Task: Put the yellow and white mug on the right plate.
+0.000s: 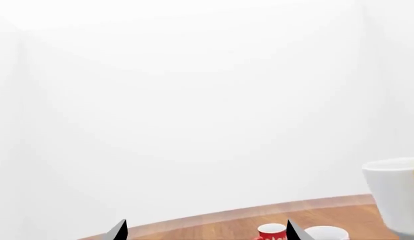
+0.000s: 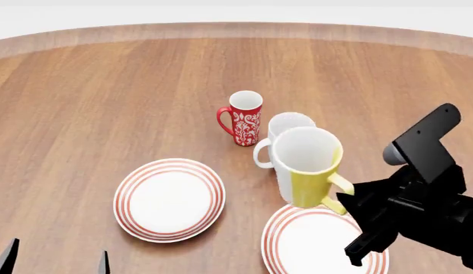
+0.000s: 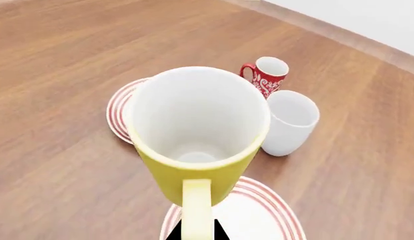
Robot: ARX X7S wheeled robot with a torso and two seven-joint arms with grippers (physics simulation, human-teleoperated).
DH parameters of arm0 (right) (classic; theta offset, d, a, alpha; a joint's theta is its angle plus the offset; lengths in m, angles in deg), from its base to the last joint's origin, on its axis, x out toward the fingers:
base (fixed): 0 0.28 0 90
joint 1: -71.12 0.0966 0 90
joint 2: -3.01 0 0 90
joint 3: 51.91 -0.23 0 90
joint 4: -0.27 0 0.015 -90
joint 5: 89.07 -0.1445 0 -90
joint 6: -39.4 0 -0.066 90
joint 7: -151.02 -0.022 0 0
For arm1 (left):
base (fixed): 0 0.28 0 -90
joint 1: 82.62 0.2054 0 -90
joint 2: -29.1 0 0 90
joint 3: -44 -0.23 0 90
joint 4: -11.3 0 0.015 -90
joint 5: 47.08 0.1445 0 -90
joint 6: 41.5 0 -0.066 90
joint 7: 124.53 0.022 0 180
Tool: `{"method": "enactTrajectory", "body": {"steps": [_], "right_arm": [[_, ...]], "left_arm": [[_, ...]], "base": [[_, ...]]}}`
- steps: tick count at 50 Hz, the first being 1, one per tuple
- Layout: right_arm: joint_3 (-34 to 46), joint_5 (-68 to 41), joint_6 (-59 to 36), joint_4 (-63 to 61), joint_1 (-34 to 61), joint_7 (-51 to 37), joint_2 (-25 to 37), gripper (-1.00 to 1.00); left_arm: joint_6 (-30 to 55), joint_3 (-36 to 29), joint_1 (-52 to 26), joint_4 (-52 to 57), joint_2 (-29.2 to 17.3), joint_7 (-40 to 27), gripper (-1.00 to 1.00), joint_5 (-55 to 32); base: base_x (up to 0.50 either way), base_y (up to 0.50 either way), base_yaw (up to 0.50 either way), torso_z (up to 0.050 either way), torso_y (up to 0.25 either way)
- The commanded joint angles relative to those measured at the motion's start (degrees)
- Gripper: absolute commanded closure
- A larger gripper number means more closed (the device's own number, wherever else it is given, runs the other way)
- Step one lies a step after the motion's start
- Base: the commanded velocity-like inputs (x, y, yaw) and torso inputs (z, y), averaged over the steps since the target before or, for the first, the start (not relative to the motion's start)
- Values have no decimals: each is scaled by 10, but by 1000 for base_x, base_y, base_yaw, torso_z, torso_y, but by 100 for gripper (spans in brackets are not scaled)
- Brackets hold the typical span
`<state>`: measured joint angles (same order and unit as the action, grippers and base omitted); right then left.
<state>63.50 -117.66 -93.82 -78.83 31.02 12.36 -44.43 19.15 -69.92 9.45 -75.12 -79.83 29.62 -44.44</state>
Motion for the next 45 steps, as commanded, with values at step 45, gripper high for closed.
{"method": "enactTrajectory", "body": {"steps": [45], "right_arm": [[12,38,38,63,-14,7,-23,100]], "left_arm": [[15,5,-6,2,4,6,-100,2]], "base": [[0,0,0,0,0]]}}
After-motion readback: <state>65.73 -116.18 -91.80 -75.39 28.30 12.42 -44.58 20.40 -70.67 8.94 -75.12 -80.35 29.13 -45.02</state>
